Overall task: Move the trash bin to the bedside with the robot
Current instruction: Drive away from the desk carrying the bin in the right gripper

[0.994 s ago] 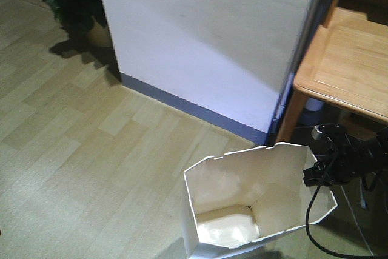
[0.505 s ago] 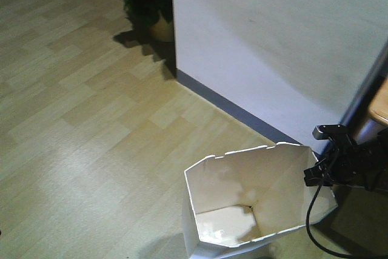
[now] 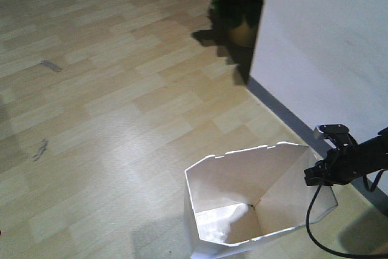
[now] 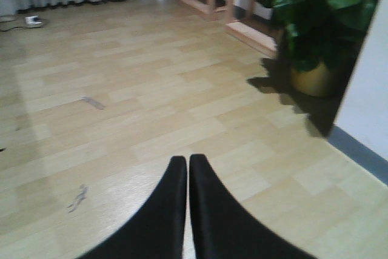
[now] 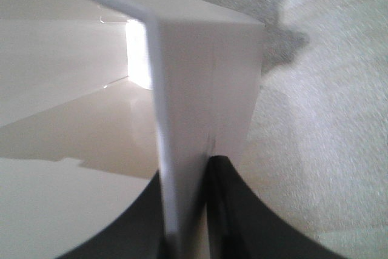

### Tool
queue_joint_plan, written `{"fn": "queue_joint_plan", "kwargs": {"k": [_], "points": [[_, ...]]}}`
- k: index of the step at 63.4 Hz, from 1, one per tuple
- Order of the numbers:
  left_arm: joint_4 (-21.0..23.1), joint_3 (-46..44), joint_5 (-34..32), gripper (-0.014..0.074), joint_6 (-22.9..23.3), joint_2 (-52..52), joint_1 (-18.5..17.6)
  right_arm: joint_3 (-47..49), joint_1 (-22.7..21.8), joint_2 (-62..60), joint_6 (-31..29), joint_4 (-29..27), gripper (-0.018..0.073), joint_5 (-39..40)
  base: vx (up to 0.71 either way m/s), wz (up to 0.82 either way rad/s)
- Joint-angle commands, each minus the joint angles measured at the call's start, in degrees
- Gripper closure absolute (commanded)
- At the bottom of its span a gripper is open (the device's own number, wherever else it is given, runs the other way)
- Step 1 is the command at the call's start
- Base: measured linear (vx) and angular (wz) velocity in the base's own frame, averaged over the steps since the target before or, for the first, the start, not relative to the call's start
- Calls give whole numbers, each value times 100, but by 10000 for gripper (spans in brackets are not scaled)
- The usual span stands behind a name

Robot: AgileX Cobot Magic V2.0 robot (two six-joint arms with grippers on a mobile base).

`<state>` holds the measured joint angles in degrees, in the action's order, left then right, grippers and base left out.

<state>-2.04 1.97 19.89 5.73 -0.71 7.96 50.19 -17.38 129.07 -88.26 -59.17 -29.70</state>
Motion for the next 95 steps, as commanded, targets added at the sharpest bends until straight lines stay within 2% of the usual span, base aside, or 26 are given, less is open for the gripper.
{"fn": "queue_joint_plan", "kwargs": {"k": [1, 37, 95], "points": [[13, 19, -376, 603, 25, -81, -17, 64, -10, -421, 30, -297, 564, -1061, 5, 63], [13, 19, -376, 603, 25, -81, -17, 64, -10, -421, 30, -297, 564, -1061, 1, 49], [13, 19, -376, 603, 25, -81, -17, 64, -10, -421, 30, -297, 564, -1061, 4, 18]]}}
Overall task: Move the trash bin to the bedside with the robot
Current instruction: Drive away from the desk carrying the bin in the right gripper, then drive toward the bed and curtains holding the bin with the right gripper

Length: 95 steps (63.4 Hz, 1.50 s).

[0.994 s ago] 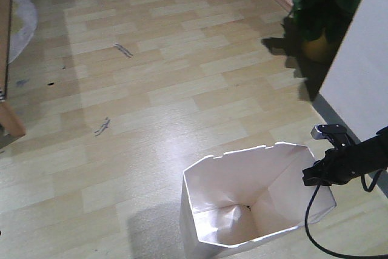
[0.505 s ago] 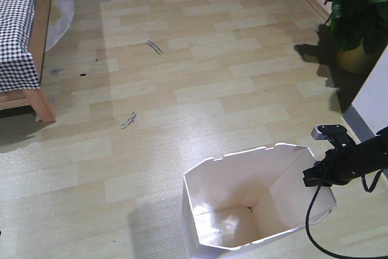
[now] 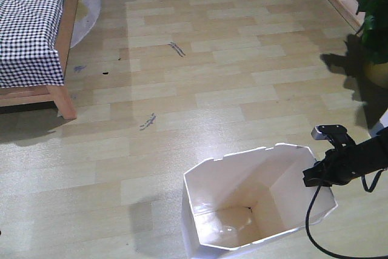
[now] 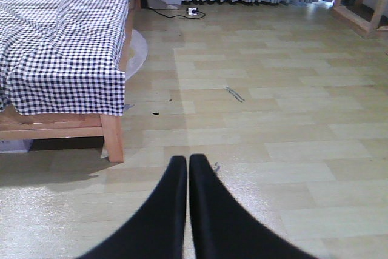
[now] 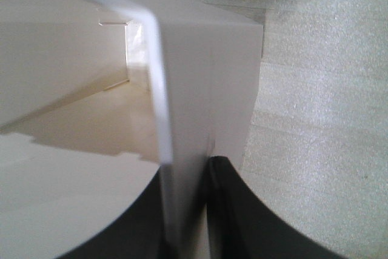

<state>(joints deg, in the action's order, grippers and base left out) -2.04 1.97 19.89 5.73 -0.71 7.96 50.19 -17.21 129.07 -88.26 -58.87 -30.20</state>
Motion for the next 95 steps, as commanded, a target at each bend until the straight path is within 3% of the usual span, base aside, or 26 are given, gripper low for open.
{"fn": "queue_joint_plan", "kwargs": {"k": [1, 95], "points": [[13, 19, -376, 603, 25, -81, -17, 64, -27, -421, 30, -327, 564, -1011, 10, 15], [13, 19, -376, 603, 25, -81, -17, 64, -27, -421, 30, -327, 564, -1011, 26, 4]]}}
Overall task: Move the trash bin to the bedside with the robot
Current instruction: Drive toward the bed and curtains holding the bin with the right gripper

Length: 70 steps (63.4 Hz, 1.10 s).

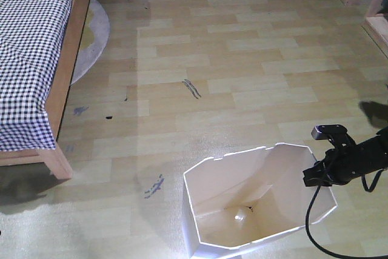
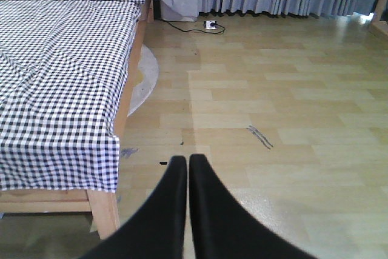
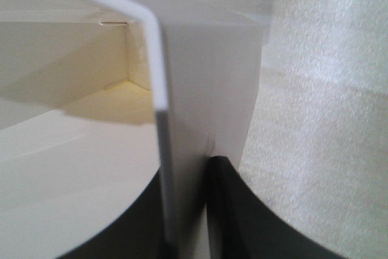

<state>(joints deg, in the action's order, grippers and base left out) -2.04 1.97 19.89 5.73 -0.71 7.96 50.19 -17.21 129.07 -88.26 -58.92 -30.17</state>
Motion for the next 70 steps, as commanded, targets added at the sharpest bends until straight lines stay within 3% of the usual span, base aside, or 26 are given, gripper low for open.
{"fn": "queue_joint_plan", "kwargs": {"k": [1, 70], "points": [[13, 19, -376, 603, 25, -81, -17, 64, -27, -421, 30, -322, 564, -1014, 34, 2], [13, 19, -376, 603, 25, -81, -17, 64, -27, -421, 30, -322, 564, -1014, 34, 4]]}}
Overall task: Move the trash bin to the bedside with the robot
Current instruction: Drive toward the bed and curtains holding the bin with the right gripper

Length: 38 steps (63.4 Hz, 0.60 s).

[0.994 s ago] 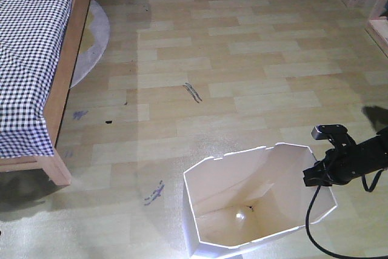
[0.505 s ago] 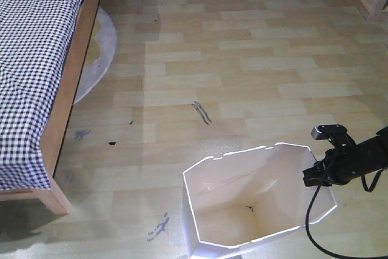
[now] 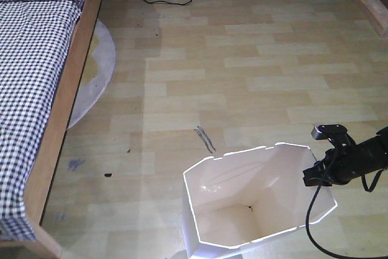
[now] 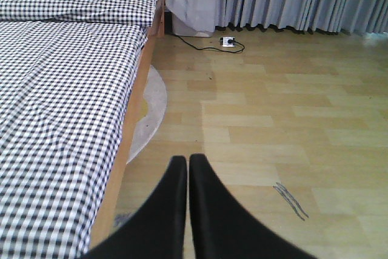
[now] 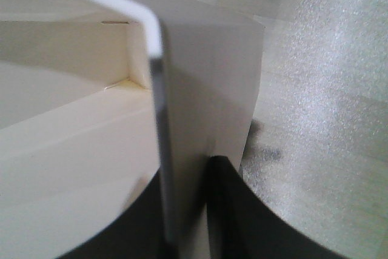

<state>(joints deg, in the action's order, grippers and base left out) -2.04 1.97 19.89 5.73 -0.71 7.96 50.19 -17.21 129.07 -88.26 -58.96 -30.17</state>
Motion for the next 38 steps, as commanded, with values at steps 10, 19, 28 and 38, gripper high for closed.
{"fn": "queue_joint_plan", "kwargs": {"k": [10, 19, 28, 38], "points": [[13, 19, -376, 603, 25, -81, -17, 64, -27, -421, 30, -318, 564, -1013, 38, -2], [13, 19, -376, 603, 25, -81, -17, 64, -27, -421, 30, -318, 564, -1013, 38, -2], [13, 19, -376, 603, 25, -81, -17, 64, -27, -421, 30, -318, 564, -1013, 37, -2], [13, 19, -376, 603, 25, -81, -17, 64, -27, -421, 30, -318, 564, -1013, 36, -1]]}}
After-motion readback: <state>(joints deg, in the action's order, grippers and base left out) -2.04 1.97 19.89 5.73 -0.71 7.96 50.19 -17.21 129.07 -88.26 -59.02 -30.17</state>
